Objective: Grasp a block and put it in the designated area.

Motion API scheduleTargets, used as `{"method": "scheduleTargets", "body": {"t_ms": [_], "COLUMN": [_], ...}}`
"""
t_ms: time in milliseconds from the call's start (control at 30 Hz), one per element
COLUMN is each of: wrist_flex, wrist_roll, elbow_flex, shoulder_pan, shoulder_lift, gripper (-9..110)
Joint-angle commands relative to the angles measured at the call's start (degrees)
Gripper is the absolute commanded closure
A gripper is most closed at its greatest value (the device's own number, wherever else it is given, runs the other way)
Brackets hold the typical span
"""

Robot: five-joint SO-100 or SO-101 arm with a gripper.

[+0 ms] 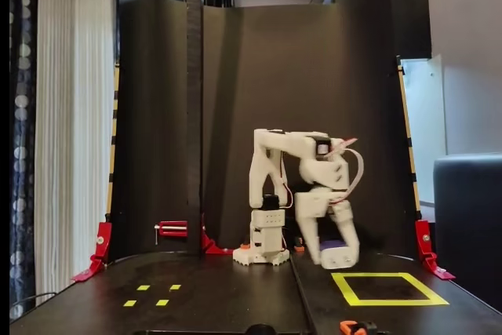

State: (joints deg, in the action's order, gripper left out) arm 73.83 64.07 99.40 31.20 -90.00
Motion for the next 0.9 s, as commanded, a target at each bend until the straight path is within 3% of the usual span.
{"method": "scheduleTargets", "body": {"t_ms": [0, 867], "wrist_flex": [-0.4, -8.0], "wrist_roll": [-2.1, -12.3], "elbow_flex": [0.3, 2.5], "shoulder_pan": [3.7, 16.4], "shoulder_lift": [-3.2, 4.7], "gripper": [83, 83]}}
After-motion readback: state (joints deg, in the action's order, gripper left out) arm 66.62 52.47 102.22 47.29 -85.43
